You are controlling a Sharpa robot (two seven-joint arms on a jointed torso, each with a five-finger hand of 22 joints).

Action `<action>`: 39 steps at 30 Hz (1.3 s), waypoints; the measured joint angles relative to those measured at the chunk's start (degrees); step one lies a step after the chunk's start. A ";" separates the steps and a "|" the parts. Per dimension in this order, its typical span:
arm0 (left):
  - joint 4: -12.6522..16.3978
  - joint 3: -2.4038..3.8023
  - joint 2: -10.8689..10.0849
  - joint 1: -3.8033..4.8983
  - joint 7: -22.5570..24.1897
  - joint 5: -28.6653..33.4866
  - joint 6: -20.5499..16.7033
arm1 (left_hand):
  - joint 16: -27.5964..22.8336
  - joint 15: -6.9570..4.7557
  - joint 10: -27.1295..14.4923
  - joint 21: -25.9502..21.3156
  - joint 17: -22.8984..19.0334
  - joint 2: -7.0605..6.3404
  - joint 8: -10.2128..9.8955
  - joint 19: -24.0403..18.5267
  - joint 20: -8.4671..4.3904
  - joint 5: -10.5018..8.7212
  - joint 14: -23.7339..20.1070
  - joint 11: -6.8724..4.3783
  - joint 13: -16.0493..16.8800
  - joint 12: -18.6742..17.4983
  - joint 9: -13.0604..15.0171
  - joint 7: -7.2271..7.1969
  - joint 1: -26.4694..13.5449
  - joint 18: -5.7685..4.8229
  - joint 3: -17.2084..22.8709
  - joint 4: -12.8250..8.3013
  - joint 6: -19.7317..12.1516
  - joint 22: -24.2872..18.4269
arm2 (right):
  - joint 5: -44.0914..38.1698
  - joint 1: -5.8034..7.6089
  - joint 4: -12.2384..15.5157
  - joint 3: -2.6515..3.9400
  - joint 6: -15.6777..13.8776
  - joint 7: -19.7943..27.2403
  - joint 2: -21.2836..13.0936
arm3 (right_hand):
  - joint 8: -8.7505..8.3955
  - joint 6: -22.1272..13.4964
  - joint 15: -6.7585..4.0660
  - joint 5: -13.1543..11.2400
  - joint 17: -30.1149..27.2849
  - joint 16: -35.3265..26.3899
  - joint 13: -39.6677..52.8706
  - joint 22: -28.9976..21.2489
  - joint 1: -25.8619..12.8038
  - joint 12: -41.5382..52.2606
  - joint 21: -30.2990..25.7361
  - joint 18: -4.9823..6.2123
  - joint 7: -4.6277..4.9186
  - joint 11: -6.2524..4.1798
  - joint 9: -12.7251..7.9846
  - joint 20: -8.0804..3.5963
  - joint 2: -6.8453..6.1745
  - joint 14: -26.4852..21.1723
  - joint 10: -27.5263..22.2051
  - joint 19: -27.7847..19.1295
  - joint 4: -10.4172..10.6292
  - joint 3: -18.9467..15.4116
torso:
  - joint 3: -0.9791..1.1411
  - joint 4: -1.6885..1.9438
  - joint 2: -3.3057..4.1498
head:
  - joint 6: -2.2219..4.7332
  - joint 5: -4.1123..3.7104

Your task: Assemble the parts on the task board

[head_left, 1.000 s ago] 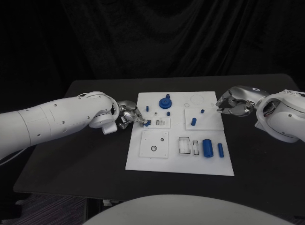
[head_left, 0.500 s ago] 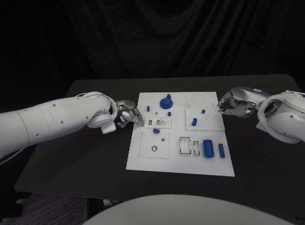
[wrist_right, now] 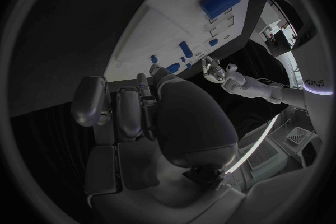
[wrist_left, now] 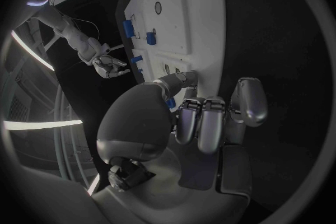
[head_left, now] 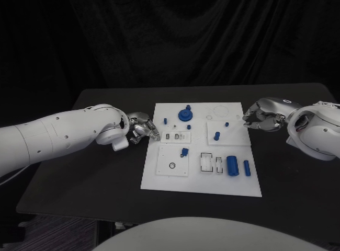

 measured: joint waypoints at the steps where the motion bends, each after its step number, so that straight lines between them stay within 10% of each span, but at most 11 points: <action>1: 0.10 -0.02 -0.12 -0.02 0.00 0.18 -0.16 | 0.00 0.00 0.00 0.00 0.00 0.00 -0.16 0.00 0.00 -0.24 0.00 0.00 0.00 0.00 0.00 0.00 0.00 0.00 -0.25 0.25 0.00 0.00 | 0.00 0.00 0.01 0.00 0.01 0.00 -0.03 | 0.00 0.00 0.00 0.00 0.00 0.00 0.00 0.00 0.00 0.04 0.00 0.00 0.00 0.15 0.00 0.00 0.00 0.00 -0.15 0.00 0.00 0.00 | 0.00 0.01 0.00 | 0.00 0.00; 9: 2.78 -0.28 -3.09 -0.31 1.43 0.61 -3.78 | 0.00 -0.21 0.00 1.82 0.00 0.14 2.52 2.02 -0.46 -1.81 -0.21 -0.43 0.00 0.00 -10.99 0.11 -0.46 0.00 -6.96 4.21 -1.18 0.00 | 0.01 -0.01 0.96 0.00 -1.23 0.70 -0.60 | -0.26 0.20 0.21 -0.51 0.15 0.00 0.00 0.00 -0.02 0.08 0.00 0.00 0.20 0.15 -0.17 0.00 -0.02 0.19 -0.14 0.00 0.00 0.00 | 0.01 0.02 0.04 | 0.00 -0.04; 22: 12.90 -0.47 -11.59 -0.48 12.87 -4.41 -17.49 | 0.00 -1.66 -0.03 7.04 0.00 0.85 14.14 6.63 -2.07 -2.66 -0.22 -2.08 0.00 0.00 -3.03 -2.47 5.31 -0.92 -16.44 10.75 -3.71 0.00 | -2.96 -0.02 9.02 0.04 -12.13 6.26 -1.07 | -0.59 0.71 0.18 -0.28 0.97 5.89 -0.22 0.04 -0.30 2.81 7.56 0.00 -0.02 -0.12 -0.50 -0.10 -2.51 0.21 0.72 1.55 -0.40 -0.40 | 0.02 -0.02 0.00 | 0.00 0.00; 29: 16.82 -0.47 -14.52 -0.45 16.56 -8.11 -20.44 | 0.00 -1.95 0.10 7.22 0.00 0.82 15.03 6.67 -2.12 -2.66 -0.10 -2.36 0.00 0.00 -2.31 -2.34 6.48 -0.91 -16.44 10.75 -4.40 0.00 | -7.06 -0.33 12.02 0.05 -14.15 5.80 1.01 | -0.84 1.85 0.20 -3.10 0.96 10.54 -0.17 0.04 -3.27 5.60 13.85 -0.93 0.00 0.44 -0.50 -0.03 -3.78 0.19 0.59 1.62 0.85 -2.17 | 0.02 -0.05 -0.04 | 0.00 -0.13; 39: 19.11 -0.50 -16.03 -0.49 18.72 -12.10 -20.66 | 0.00 -1.95 0.09 7.22 0.00 1.27 15.49 6.66 -2.12 -2.66 -0.10 -2.36 0.01 0.00 -1.95 -2.09 8.16 -0.90 -16.43 10.75 -5.48 0.00 | -13.72 -4.38 12.43 0.04 -14.03 1.51 7.27 | 0.07 4.02 0.59 -3.28 0.96 12.31 -0.18 0.03 -4.09 5.60 17.10 -1.81 -0.02 0.45 1.06 0.10 -3.83 0.22 0.58 1.75 -0.40 -3.13 | -0.22 0.14 -0.07 | 0.00 -0.82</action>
